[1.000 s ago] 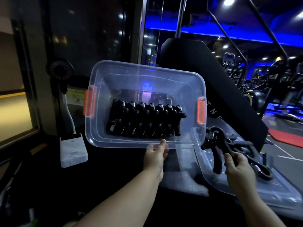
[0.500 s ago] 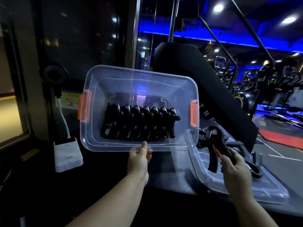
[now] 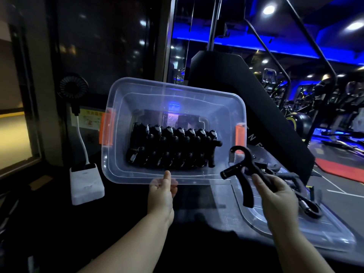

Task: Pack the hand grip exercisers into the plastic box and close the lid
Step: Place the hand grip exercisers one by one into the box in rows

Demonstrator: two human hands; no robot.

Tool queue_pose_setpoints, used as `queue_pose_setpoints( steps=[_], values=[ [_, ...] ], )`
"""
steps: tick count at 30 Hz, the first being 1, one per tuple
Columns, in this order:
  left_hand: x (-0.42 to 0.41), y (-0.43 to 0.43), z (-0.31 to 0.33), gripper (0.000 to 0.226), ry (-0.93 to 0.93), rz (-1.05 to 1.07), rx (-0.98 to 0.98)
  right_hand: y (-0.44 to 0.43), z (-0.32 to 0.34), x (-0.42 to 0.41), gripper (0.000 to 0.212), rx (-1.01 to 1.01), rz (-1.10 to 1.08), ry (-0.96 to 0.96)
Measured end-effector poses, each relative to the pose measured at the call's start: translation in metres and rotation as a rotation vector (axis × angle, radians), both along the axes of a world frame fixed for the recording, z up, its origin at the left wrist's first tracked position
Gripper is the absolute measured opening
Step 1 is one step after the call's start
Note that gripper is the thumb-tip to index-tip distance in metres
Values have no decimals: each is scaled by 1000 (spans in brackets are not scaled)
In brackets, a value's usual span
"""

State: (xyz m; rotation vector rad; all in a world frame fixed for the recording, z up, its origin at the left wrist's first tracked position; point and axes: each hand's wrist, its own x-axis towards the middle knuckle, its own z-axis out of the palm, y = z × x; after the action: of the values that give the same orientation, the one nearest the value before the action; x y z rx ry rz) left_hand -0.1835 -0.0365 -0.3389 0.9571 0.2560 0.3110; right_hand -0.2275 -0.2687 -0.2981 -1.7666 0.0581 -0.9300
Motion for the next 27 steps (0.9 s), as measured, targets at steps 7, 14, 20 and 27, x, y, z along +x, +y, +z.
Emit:
queue_pose_setpoints(
  steps=[7,14,20,27],
  values=[
    [-3,0,-1,17,-13,-10,-41,22,-8,9,18,-262,-125,97],
    [-6,0,0,15,-49,-21,-48,30,-18,11,22,-500,-158,366],
    [-8,-1,3,14,-62,-24,-51,31,-16,11,47,-367,-90,433],
    [-8,1,0,15,-59,-41,-29,28,-10,8,101,-390,-218,512]
  ],
)
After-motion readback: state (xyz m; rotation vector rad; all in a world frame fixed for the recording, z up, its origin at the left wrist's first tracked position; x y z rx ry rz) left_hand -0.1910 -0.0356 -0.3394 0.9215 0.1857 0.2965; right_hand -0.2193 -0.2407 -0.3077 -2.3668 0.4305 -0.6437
